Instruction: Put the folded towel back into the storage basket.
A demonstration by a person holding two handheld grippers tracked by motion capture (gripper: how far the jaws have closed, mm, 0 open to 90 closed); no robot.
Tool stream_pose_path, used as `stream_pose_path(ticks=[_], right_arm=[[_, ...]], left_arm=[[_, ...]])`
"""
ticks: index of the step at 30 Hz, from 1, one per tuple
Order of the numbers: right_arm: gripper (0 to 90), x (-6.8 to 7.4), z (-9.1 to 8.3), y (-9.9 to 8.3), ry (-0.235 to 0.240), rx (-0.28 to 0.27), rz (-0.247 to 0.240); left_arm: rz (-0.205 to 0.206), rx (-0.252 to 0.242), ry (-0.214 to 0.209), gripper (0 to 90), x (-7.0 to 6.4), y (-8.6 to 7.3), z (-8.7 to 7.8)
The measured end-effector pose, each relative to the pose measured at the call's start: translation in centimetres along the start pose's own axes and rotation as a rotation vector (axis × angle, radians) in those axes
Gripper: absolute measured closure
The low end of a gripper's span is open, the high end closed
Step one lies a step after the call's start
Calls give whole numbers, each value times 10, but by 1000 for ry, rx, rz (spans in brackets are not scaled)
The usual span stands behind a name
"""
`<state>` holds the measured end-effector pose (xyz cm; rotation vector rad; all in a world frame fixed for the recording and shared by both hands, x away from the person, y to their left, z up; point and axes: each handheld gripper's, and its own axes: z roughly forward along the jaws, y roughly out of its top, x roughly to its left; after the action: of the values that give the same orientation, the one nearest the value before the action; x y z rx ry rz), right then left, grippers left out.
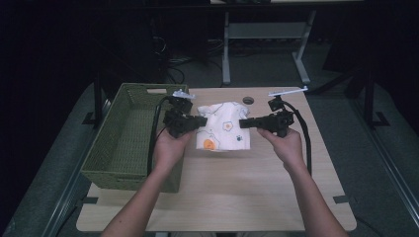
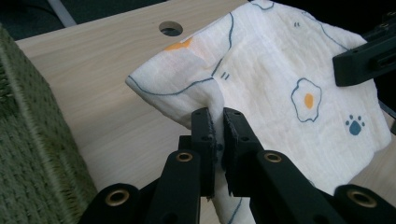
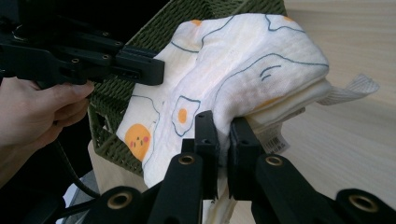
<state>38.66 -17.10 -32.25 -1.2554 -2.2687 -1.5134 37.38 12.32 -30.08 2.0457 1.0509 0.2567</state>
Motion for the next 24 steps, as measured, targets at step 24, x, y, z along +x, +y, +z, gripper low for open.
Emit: stream_pose_path(ticks=[24], right_arm=[[842, 36, 48, 37, 55, 3, -9]], left_arm=[[-17, -13, 2, 842, 55, 1, -53]])
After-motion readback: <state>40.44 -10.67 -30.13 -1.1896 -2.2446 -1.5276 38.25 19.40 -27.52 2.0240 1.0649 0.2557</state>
